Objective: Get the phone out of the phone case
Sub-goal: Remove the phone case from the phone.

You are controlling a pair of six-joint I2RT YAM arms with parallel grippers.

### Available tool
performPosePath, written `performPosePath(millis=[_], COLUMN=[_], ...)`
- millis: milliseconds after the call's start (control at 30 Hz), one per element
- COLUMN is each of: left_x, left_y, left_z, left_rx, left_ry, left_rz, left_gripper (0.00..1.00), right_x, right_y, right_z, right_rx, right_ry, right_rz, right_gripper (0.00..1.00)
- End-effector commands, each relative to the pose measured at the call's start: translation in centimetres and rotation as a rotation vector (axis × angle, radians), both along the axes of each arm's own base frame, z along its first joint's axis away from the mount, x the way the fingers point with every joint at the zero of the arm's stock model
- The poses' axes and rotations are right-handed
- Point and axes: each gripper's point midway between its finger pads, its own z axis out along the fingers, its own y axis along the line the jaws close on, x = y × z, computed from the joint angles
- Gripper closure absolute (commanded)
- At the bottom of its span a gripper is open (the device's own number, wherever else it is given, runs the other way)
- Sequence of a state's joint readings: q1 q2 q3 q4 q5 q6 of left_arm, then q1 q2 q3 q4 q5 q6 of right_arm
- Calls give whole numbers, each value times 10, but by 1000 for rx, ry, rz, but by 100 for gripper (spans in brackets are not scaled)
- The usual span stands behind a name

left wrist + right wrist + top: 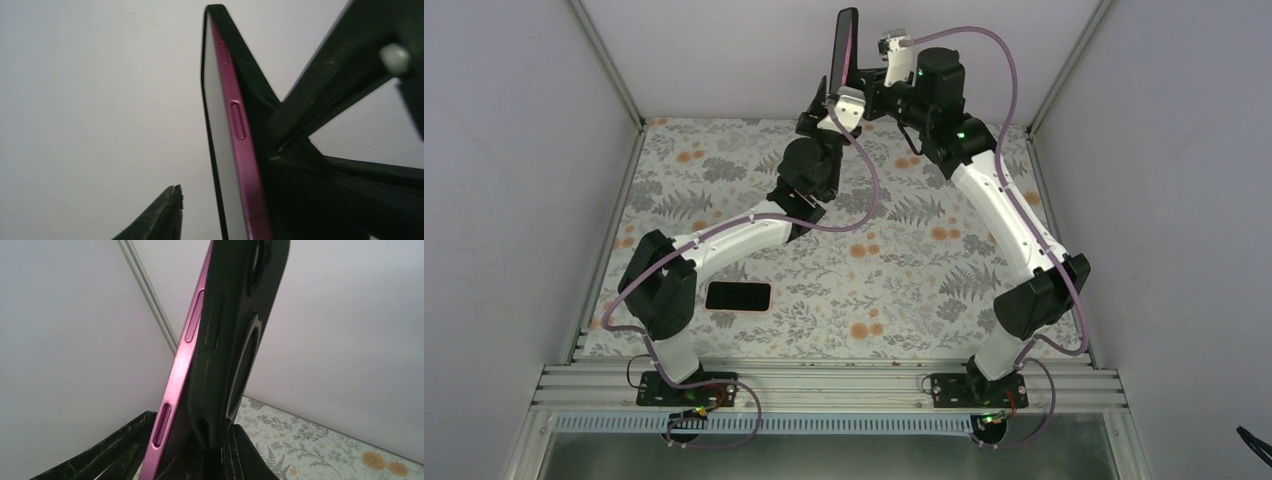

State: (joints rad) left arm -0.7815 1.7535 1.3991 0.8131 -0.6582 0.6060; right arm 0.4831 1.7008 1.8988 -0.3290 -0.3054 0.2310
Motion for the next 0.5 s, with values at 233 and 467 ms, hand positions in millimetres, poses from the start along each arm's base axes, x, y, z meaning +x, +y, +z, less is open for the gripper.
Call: performPosePath(millis=[233, 467], left_x=[1, -7], left_y=[14, 8], left_z=[9, 14], left_rx=[-44, -41], left_ry=[6, -20], left_rz=[104, 108], left_gripper=[78, 94], right_x=[-53, -51], right_y=[-6, -12], right_z=[51, 49], right_rx=[53, 41], right_ry=[-90, -100], right_rz=[120, 83], right_gripper=[97, 97])
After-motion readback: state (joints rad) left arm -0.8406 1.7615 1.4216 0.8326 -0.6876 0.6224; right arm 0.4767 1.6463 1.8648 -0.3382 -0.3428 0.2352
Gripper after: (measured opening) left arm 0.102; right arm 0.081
